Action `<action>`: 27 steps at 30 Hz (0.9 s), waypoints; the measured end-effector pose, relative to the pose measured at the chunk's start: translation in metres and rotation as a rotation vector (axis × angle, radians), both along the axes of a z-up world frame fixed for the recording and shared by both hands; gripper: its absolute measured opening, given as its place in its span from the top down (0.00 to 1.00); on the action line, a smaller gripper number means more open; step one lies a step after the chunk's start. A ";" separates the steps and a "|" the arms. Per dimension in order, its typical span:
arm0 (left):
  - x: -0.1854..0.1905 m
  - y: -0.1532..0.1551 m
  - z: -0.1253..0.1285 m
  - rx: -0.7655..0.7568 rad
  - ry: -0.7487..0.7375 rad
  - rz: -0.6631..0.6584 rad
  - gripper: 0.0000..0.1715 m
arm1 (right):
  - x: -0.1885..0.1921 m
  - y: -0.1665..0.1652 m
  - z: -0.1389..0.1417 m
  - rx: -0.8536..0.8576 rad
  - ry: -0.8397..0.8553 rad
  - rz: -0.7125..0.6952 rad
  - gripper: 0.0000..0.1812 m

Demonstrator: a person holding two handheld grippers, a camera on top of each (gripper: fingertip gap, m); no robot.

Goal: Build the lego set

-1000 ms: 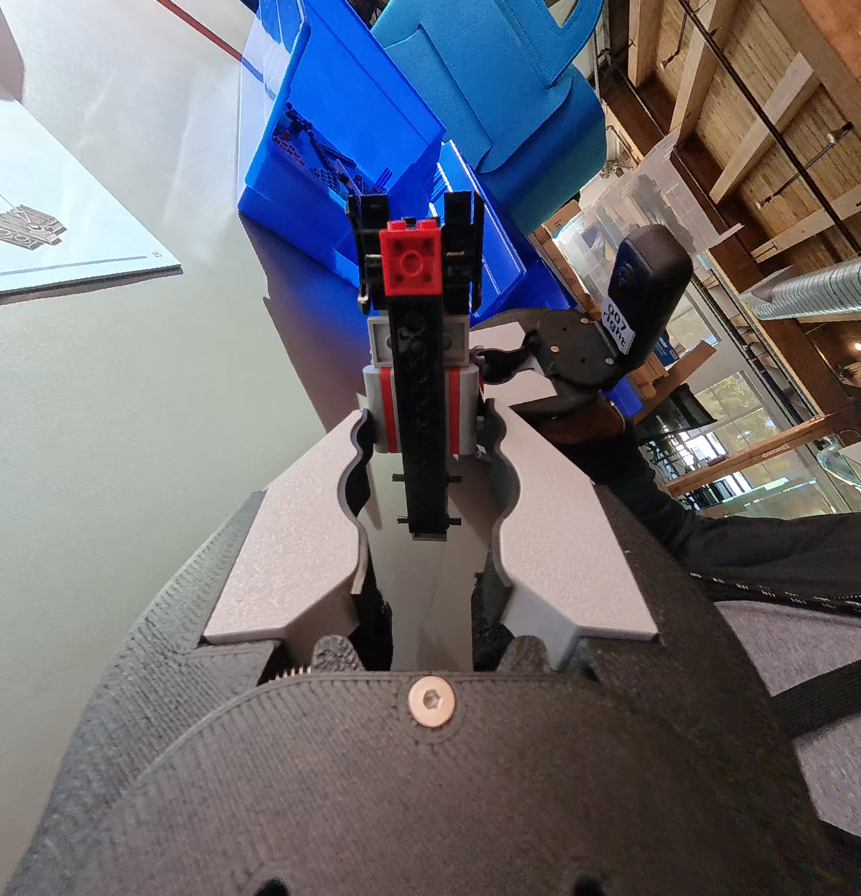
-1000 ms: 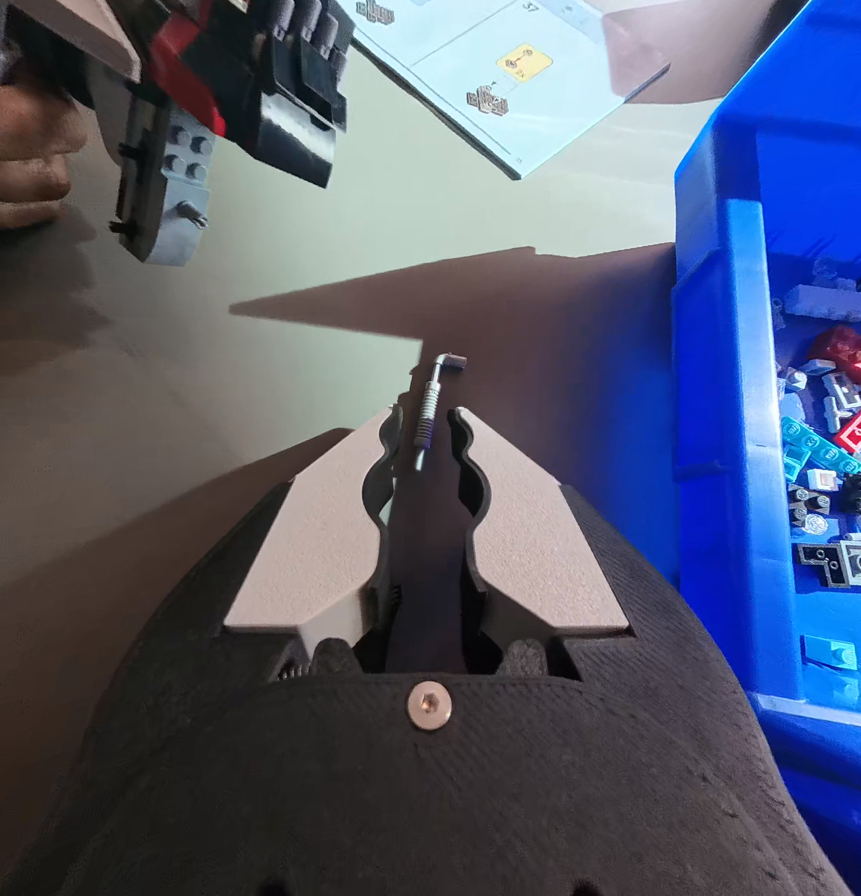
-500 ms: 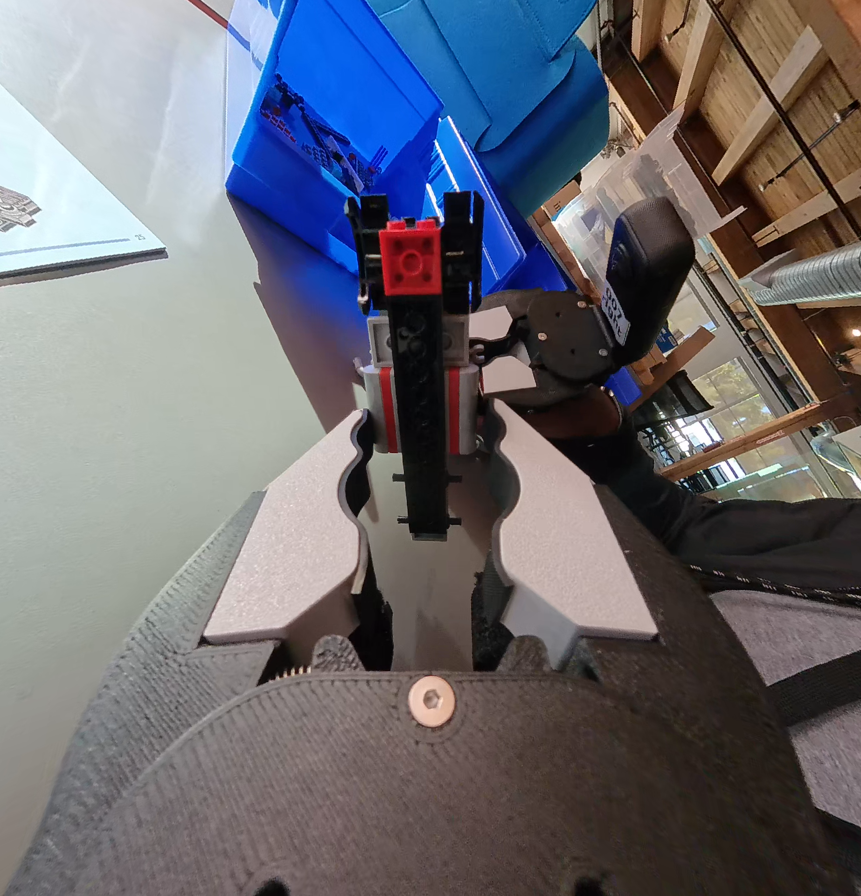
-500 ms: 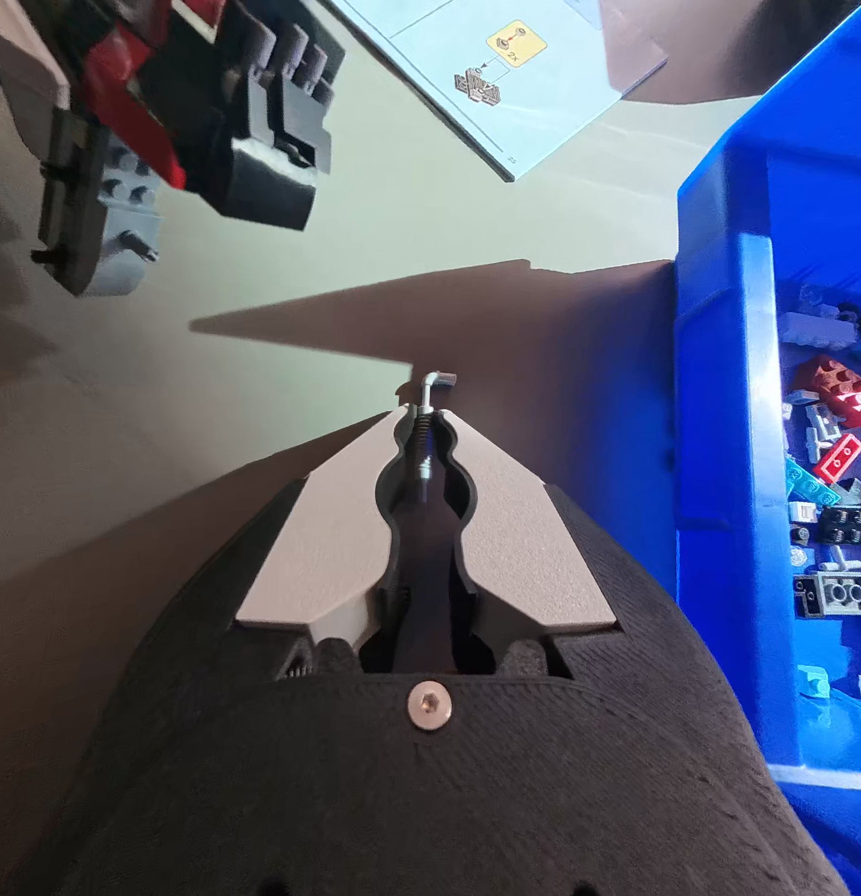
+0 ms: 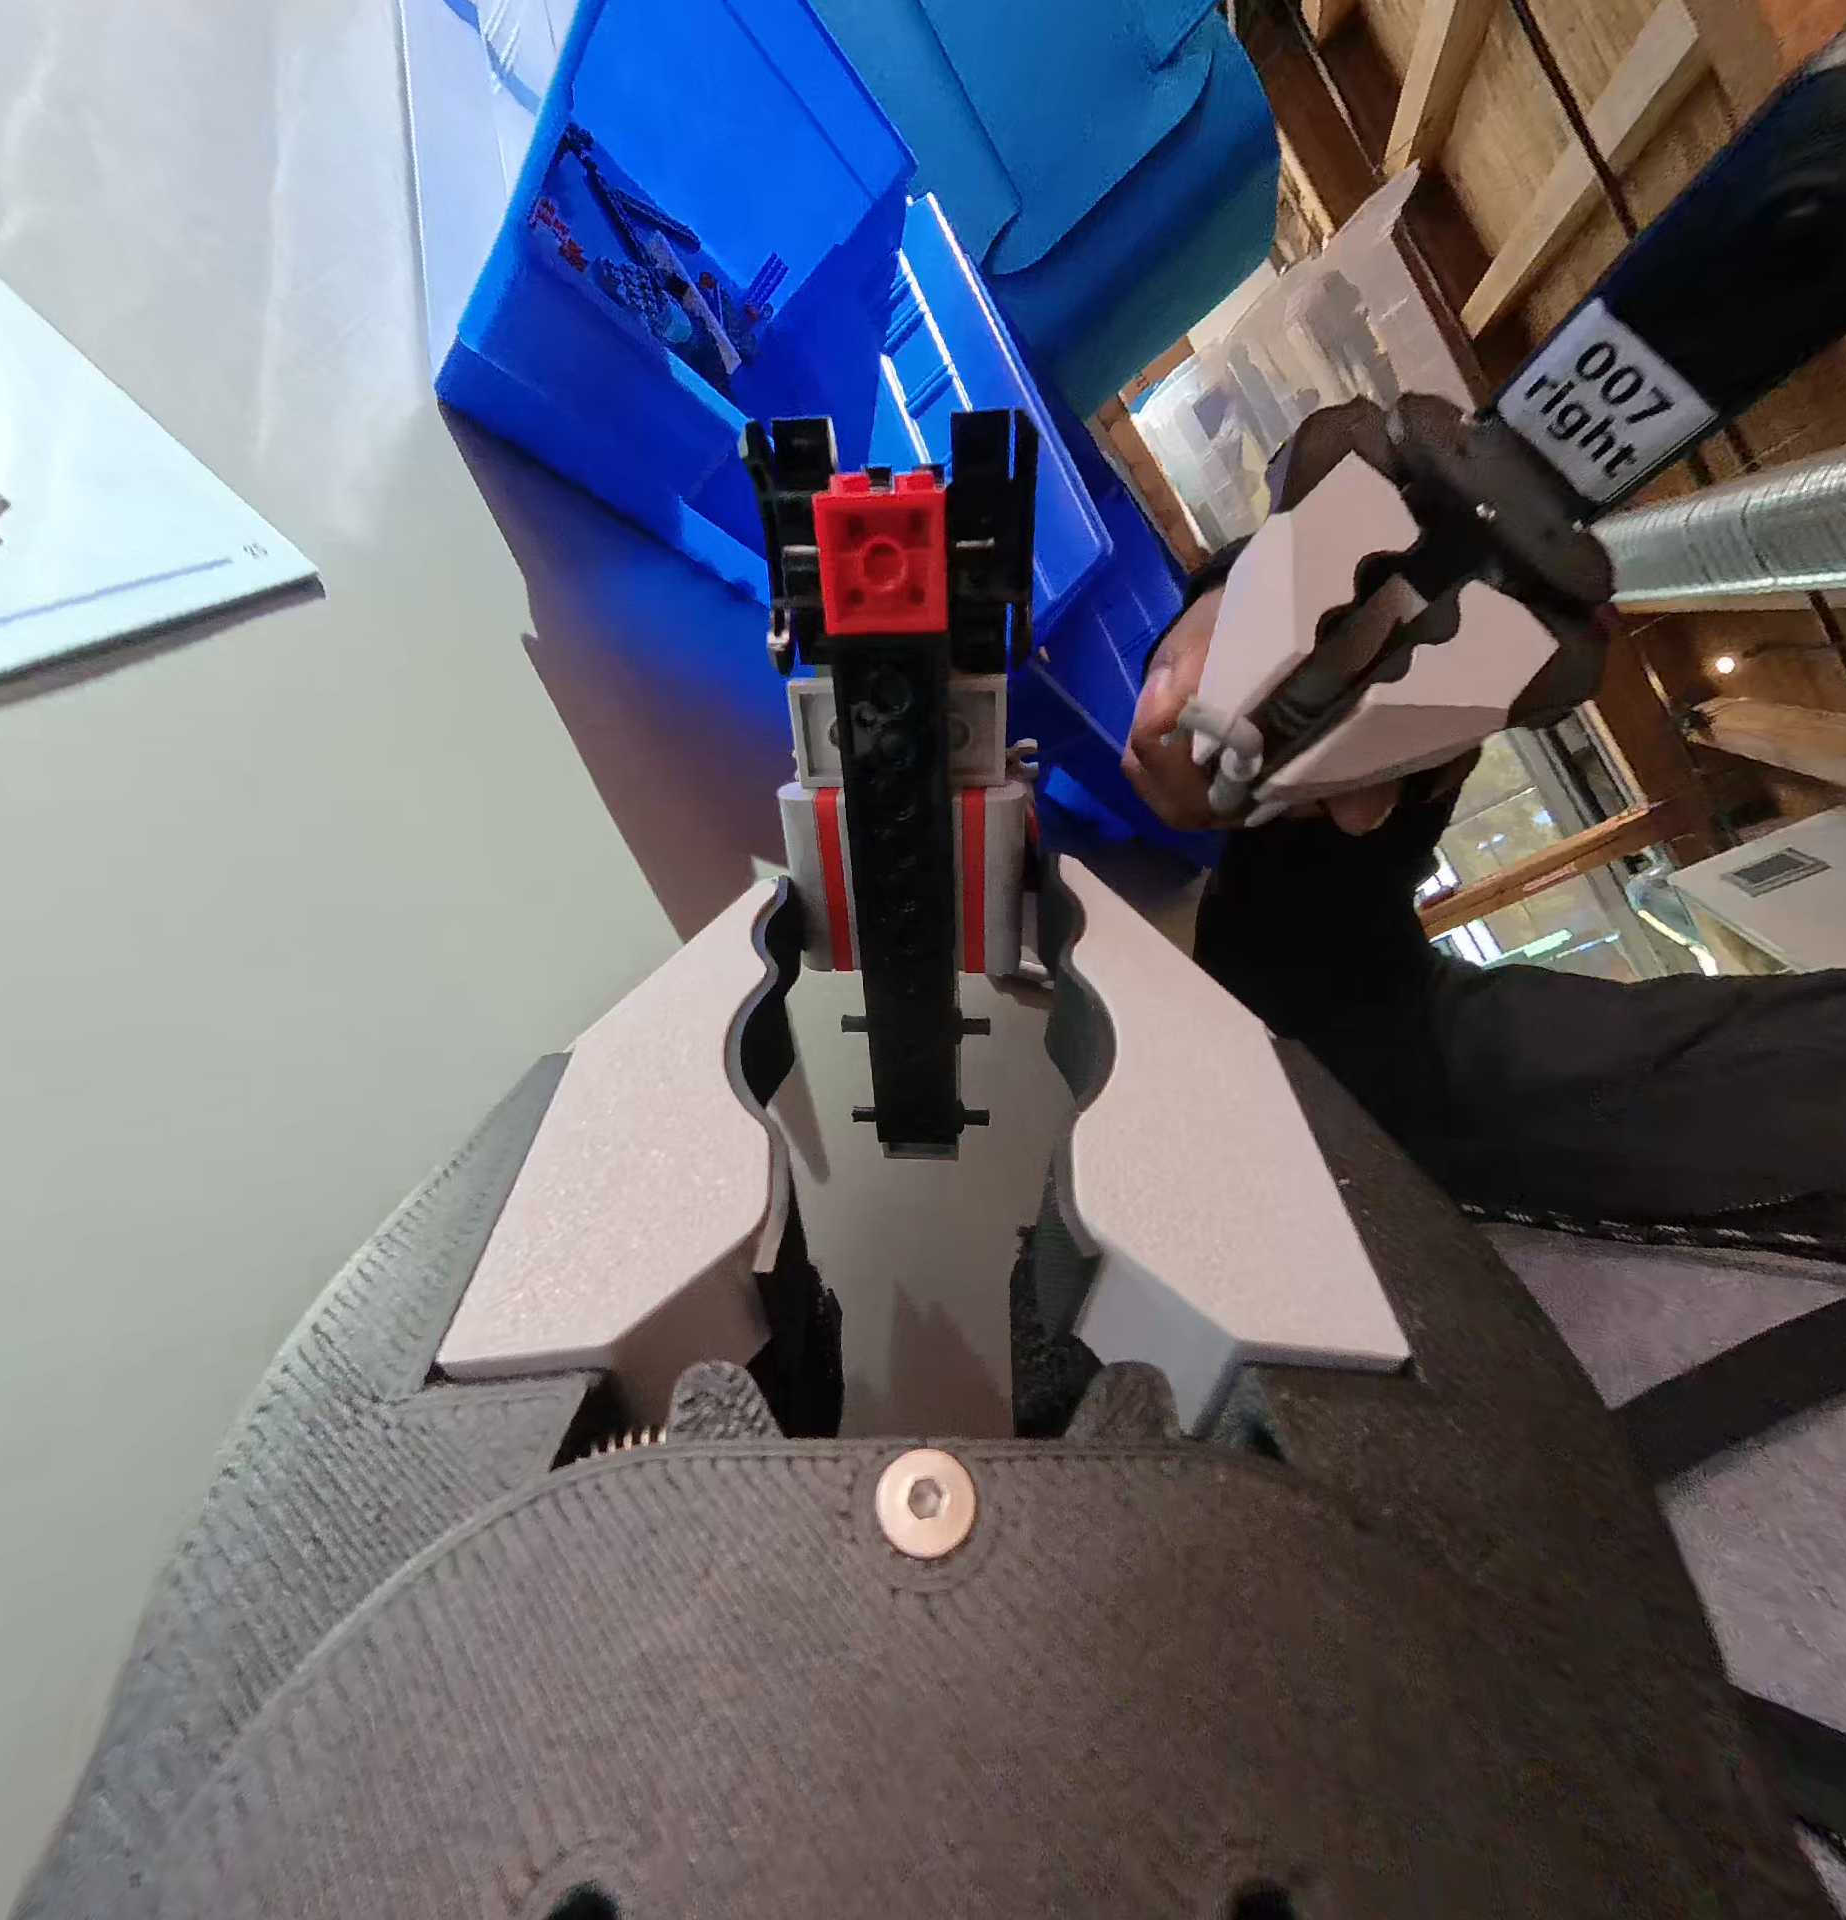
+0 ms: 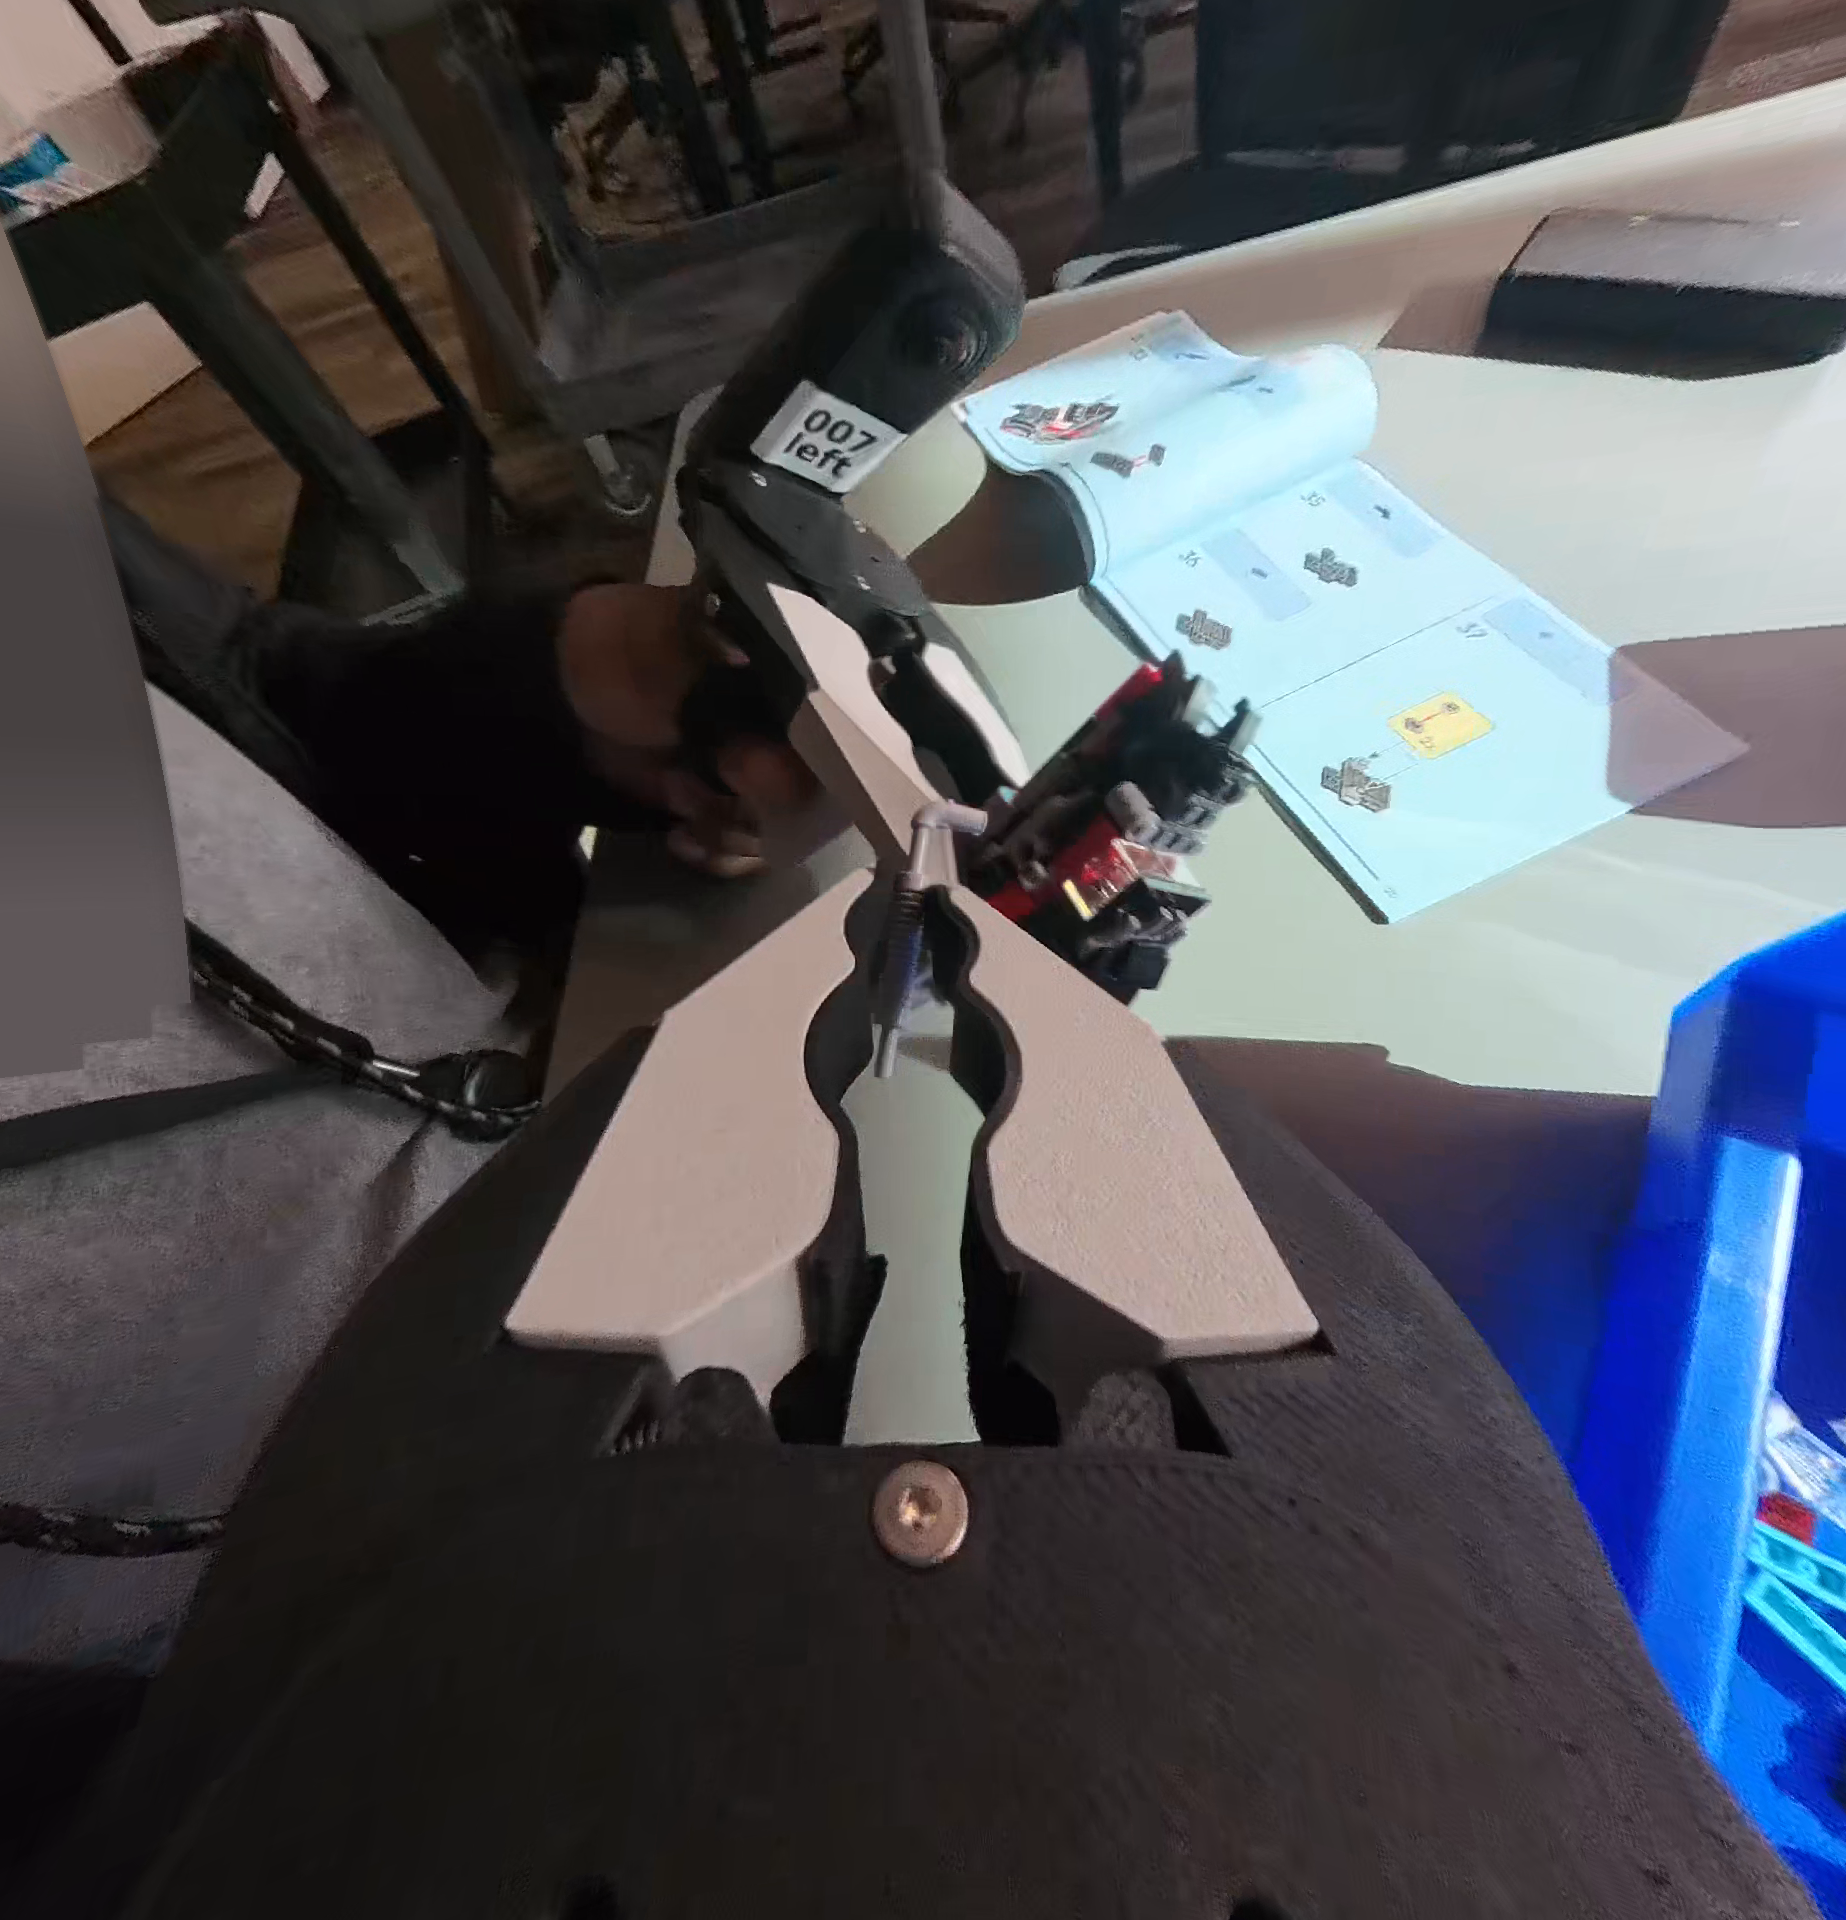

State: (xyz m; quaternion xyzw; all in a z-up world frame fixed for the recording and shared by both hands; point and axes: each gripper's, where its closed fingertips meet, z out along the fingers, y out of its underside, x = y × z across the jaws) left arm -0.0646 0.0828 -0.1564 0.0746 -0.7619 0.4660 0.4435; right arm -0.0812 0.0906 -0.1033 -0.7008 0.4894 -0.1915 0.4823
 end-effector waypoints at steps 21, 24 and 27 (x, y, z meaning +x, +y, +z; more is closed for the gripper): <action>0.003 -0.014 -0.009 0.022 -0.048 -0.018 0.73 | 0.017 -0.014 -0.036 0.102 0.288 0.014 0.96; 0.004 -0.014 -0.009 0.021 -0.050 -0.012 0.73 | 0.017 -0.014 -0.036 0.090 0.287 0.011 0.96; 0.005 -0.014 -0.010 0.023 -0.055 -0.005 0.73 | 0.018 -0.015 -0.036 0.075 0.287 0.002 0.96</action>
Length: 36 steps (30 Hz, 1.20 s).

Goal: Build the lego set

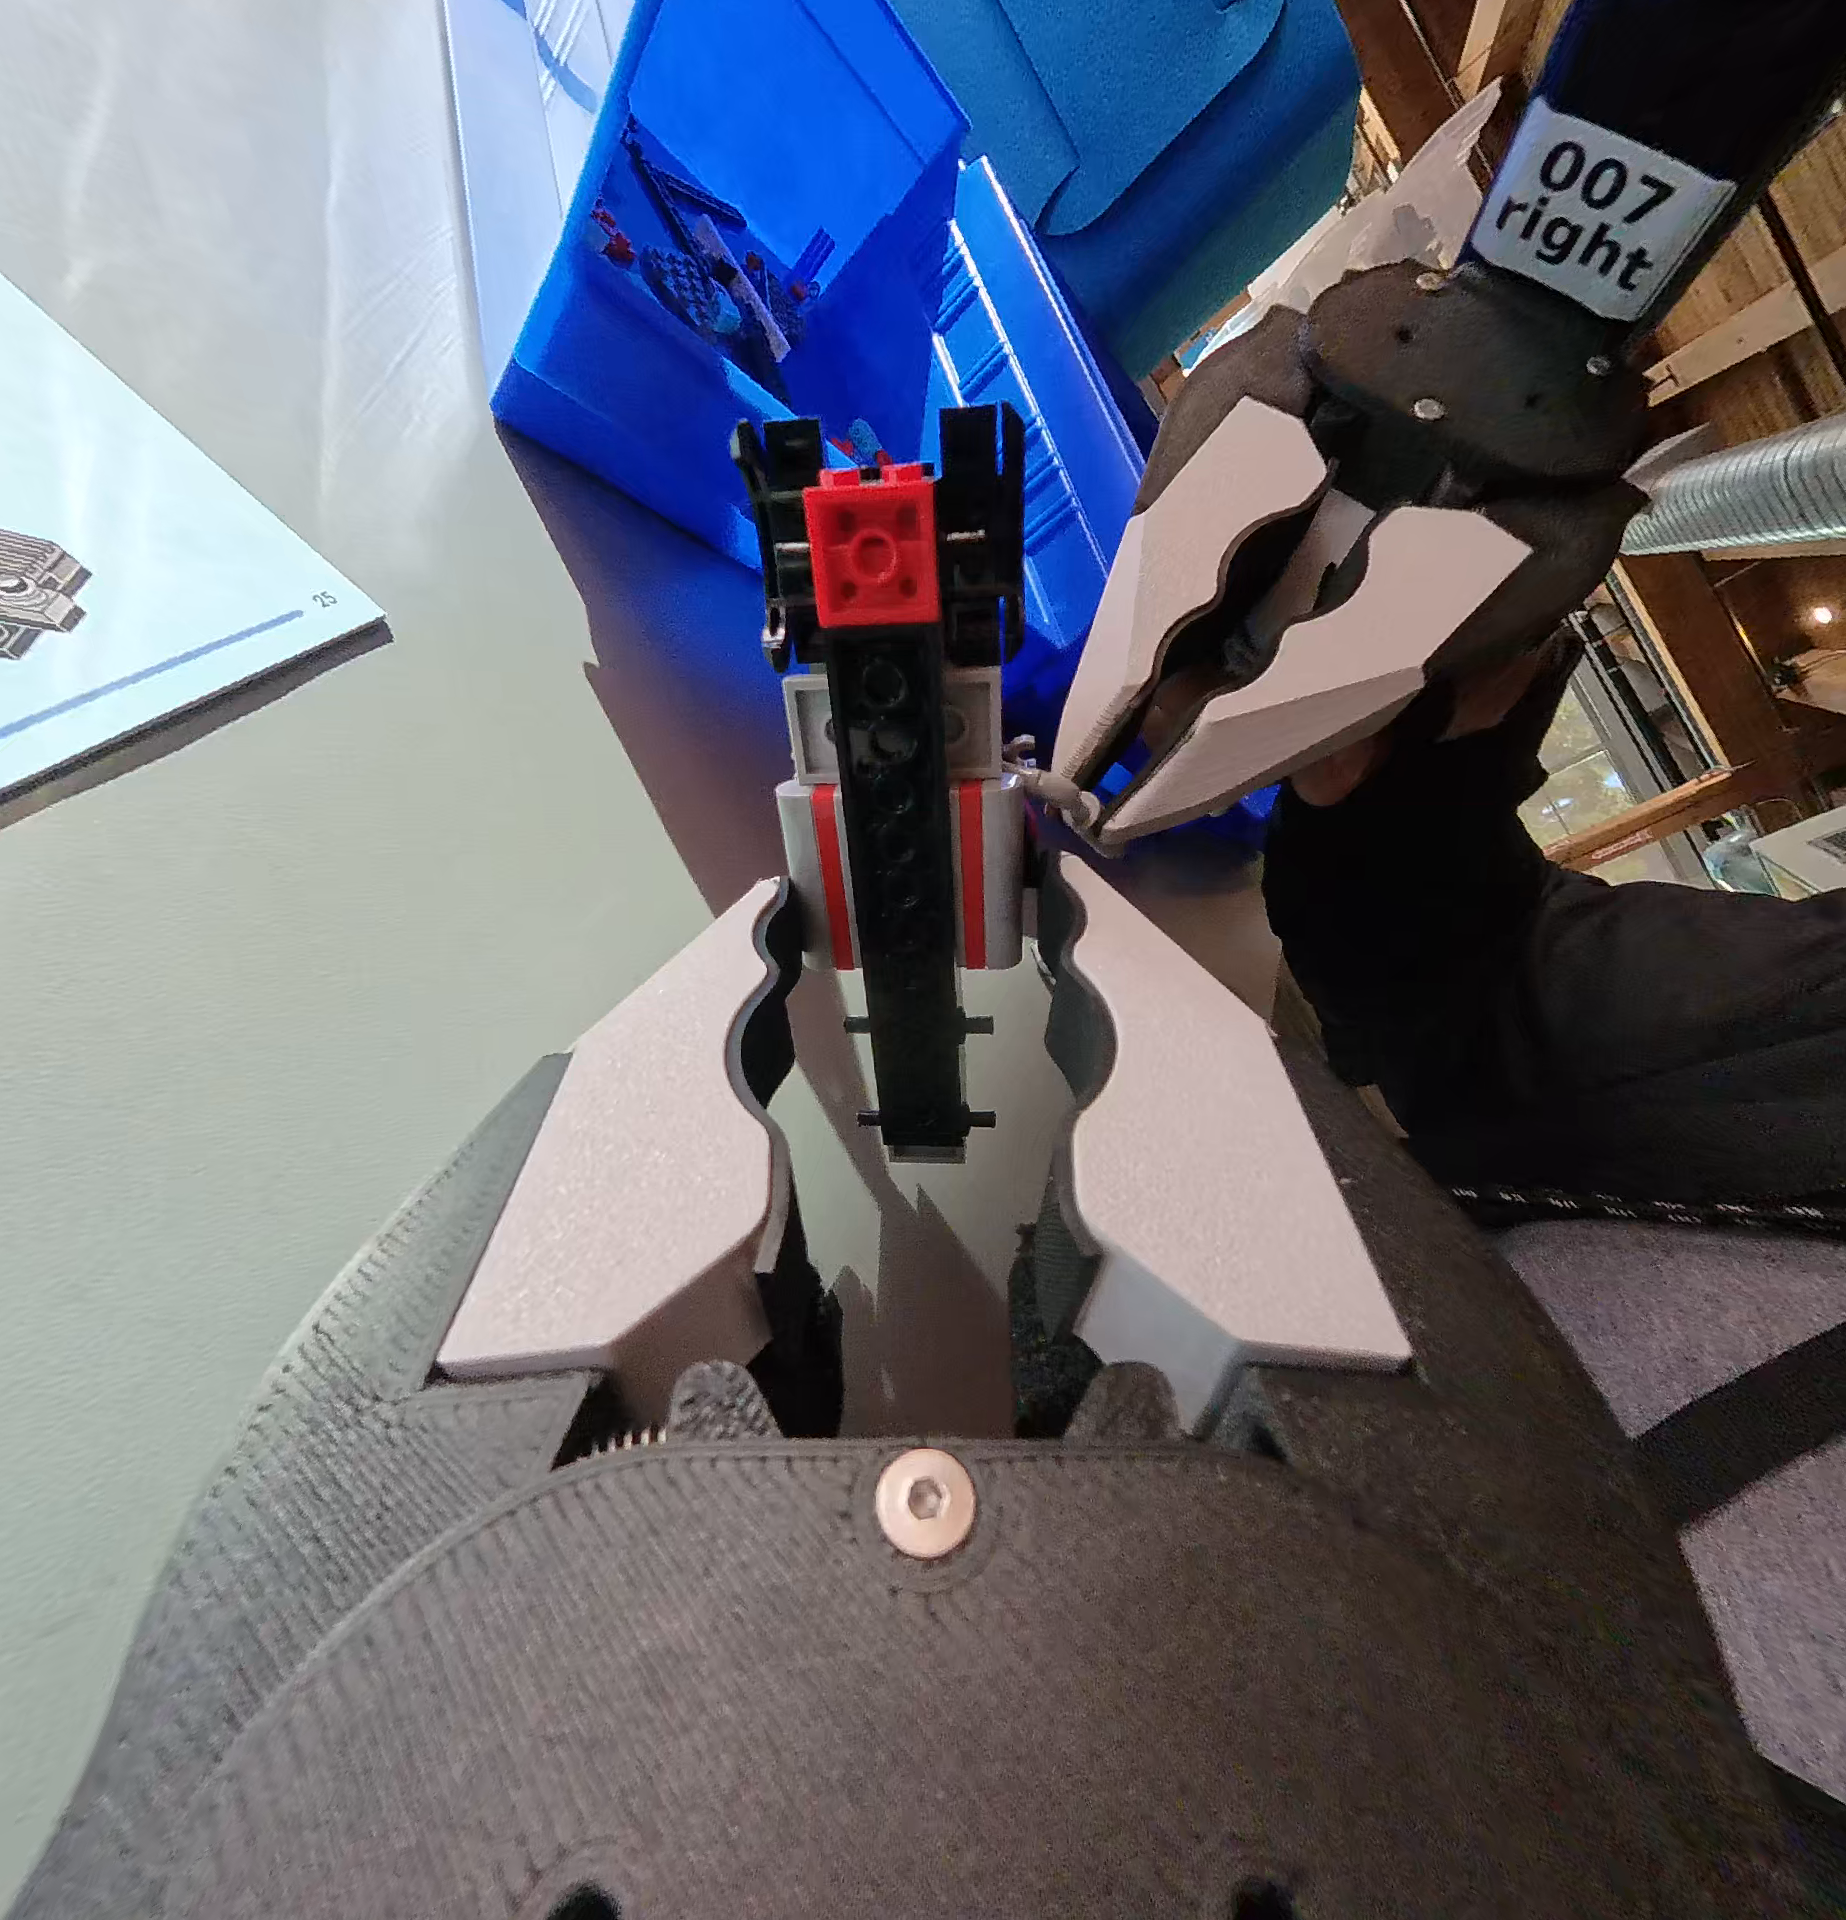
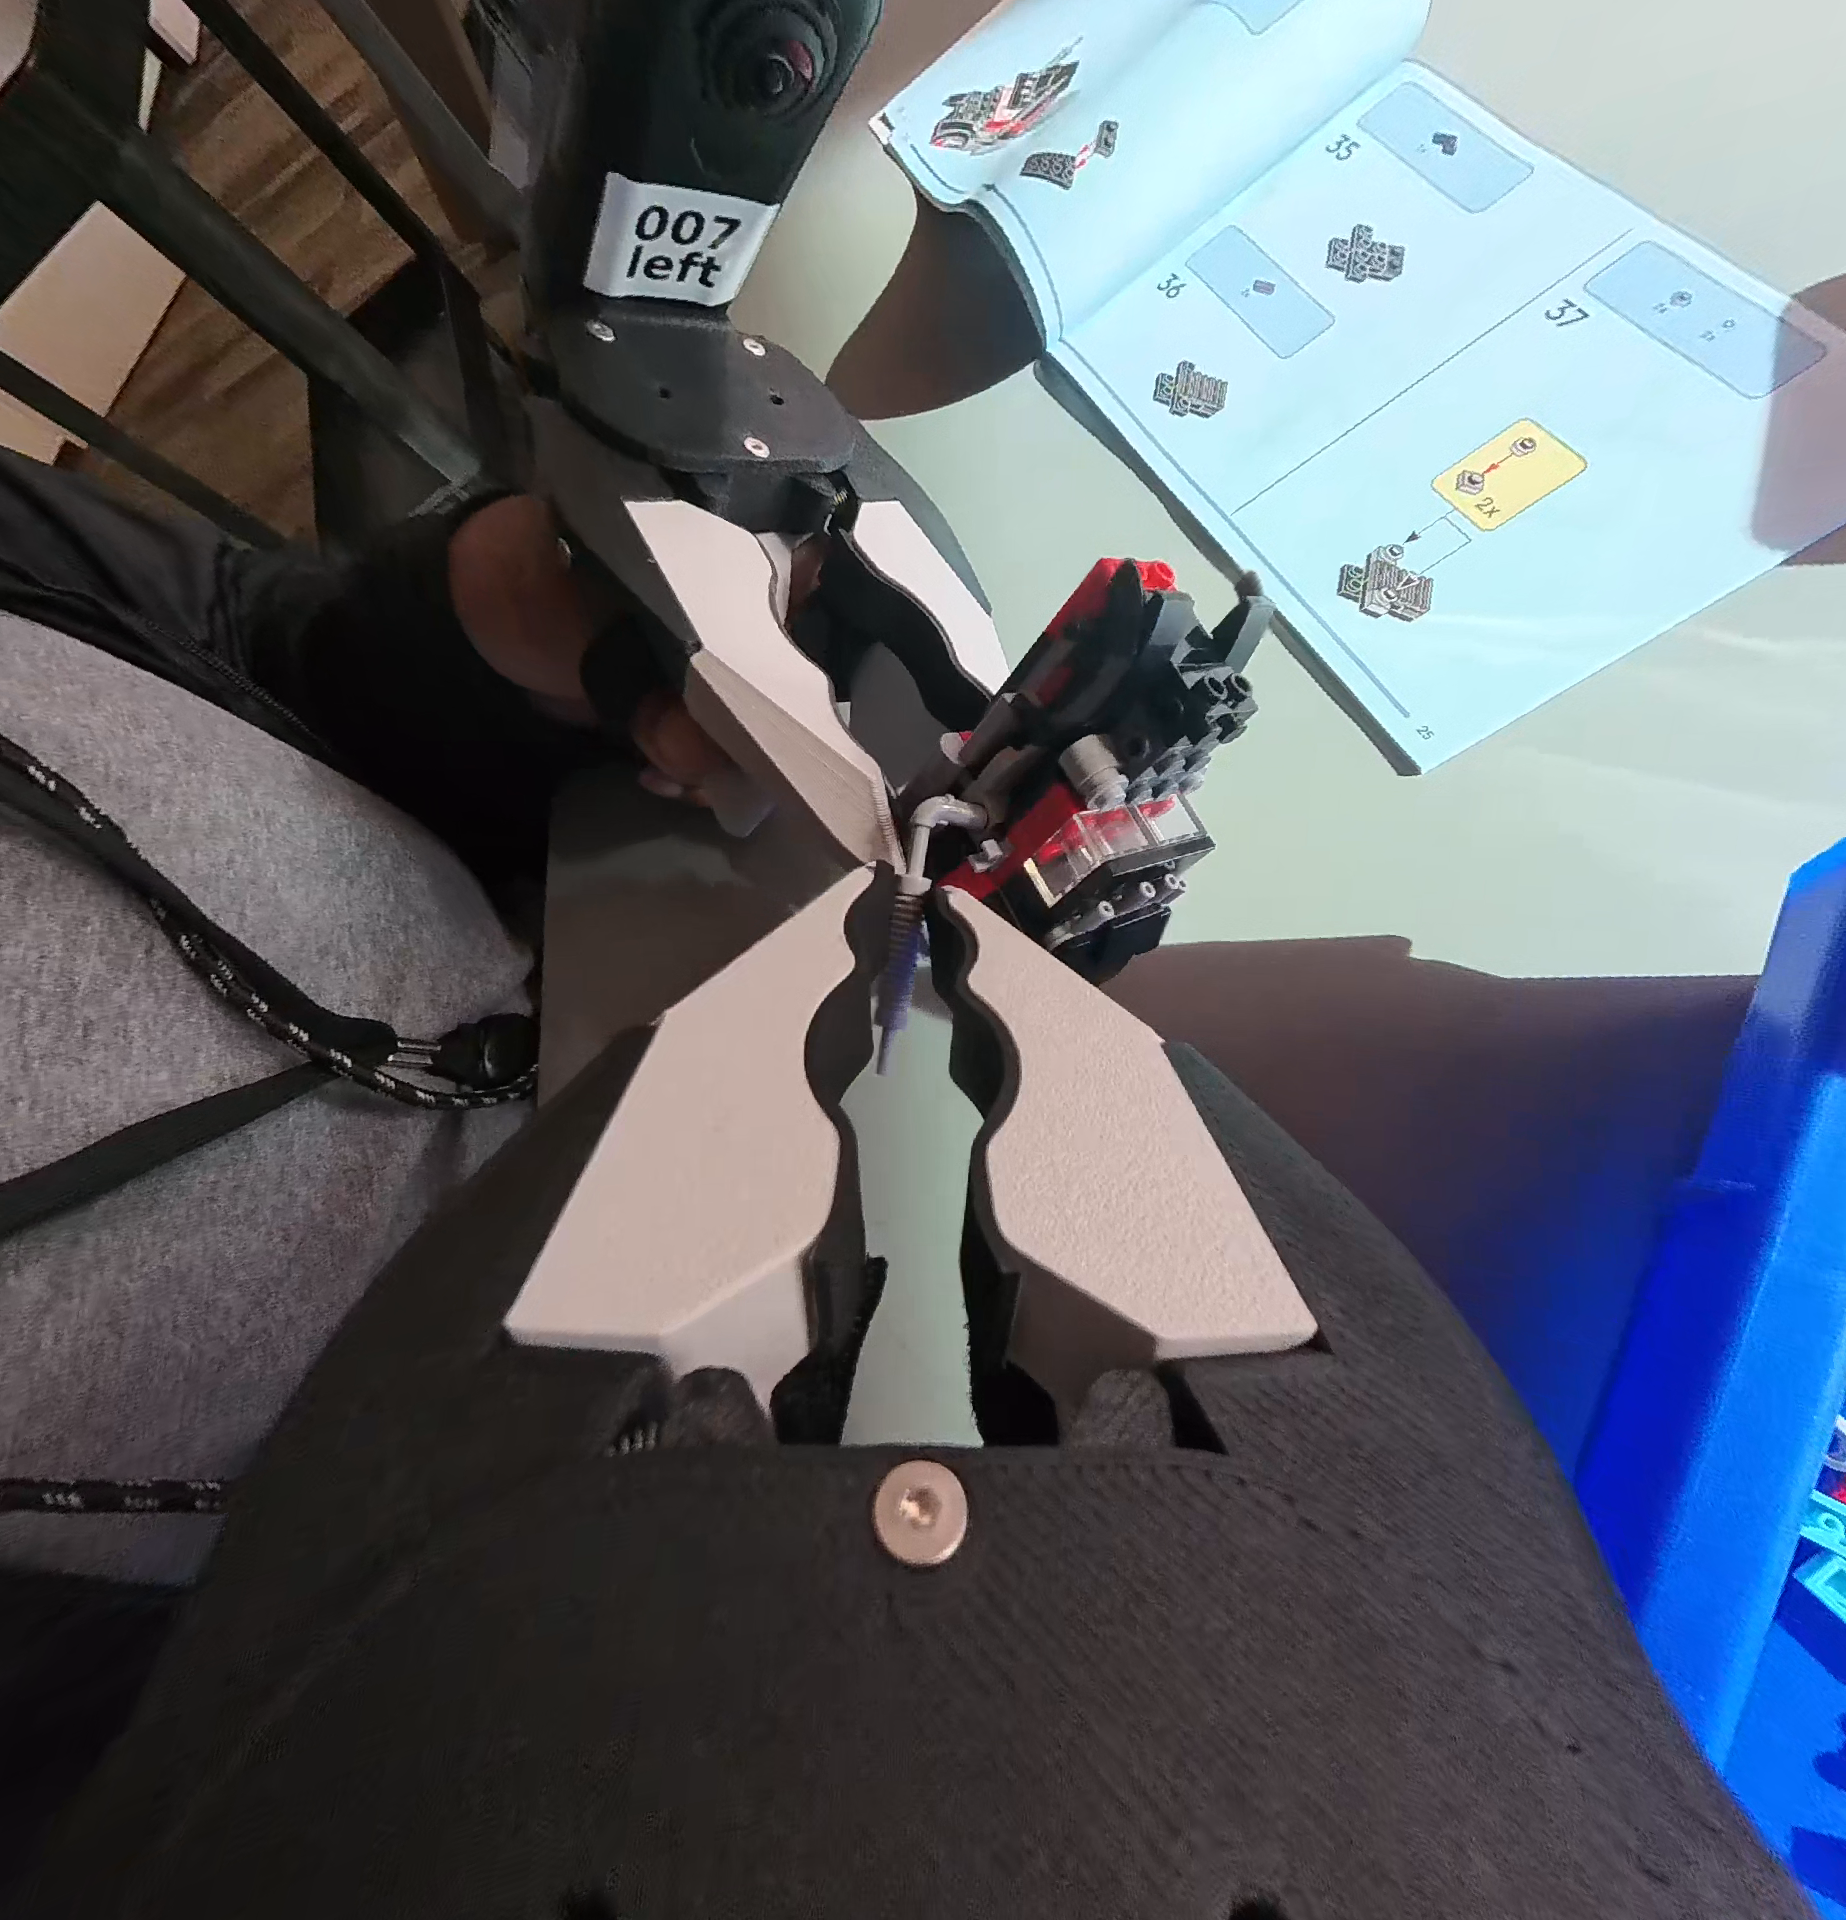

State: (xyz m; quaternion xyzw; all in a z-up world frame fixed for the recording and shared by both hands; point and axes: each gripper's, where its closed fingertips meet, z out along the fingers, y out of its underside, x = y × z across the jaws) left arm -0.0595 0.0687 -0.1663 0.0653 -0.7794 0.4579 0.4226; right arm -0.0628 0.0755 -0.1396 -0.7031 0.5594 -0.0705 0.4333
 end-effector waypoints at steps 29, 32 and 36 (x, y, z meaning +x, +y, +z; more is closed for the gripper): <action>0.006 -0.002 -0.002 0.009 -0.004 0.040 0.73 | 0.011 -0.013 0.008 -0.347 -0.248 -0.069 0.95; 0.007 -0.003 -0.001 0.008 0.001 0.044 0.73 | 0.010 -0.013 0.004 -0.443 -0.292 -0.034 0.95; 0.008 -0.003 -0.002 0.012 0.004 0.048 0.73 | 0.010 -0.014 -0.003 -0.544 -0.311 -0.017 0.95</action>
